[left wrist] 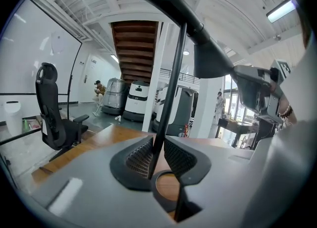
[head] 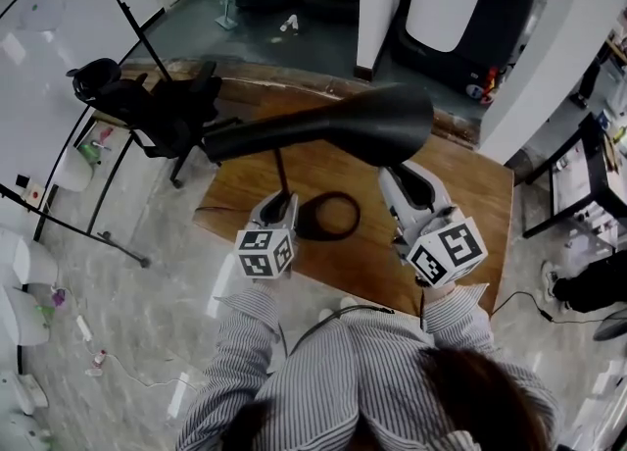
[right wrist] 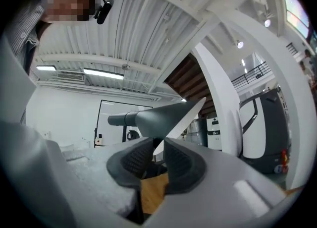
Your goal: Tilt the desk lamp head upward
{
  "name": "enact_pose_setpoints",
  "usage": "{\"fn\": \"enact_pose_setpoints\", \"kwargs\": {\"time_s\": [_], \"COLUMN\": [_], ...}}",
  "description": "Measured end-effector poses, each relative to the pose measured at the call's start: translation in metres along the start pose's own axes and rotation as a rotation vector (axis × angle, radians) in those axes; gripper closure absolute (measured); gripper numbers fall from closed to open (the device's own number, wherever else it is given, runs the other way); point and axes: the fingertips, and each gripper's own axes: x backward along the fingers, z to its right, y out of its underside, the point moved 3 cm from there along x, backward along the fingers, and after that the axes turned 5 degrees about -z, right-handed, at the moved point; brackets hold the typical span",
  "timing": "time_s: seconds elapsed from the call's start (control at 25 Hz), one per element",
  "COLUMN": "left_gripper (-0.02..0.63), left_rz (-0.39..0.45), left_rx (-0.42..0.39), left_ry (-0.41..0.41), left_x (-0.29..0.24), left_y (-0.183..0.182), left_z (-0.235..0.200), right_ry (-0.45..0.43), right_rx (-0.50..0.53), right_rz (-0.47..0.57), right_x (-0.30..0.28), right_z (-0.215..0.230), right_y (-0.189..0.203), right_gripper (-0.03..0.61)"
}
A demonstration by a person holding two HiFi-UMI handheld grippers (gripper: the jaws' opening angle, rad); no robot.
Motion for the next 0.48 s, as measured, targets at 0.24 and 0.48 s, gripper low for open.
{"fn": "enact_pose_setpoints", "kwargs": {"time_s": [0.24,0.48], "left_gripper": [0.549,0.554], "left_rz": [-0.008,-0.008], "left_rx": [-0.027,-0.046], "left_ry": [-0.004,-0.013], "left_x": [0.0,0.0], "left_y": [0.0,0.001], "left_z": [-0.001,0.0], "right_ry": [0.023,0.037], "right_rx": [0.115,0.258], "right_rz": [0.064,0.116], "right_x": [0.002,0.001], "right_z": [0.001,-0.003], "right_y": [-0.035,-0.066], "right_gripper": [0.52,0.52]}}
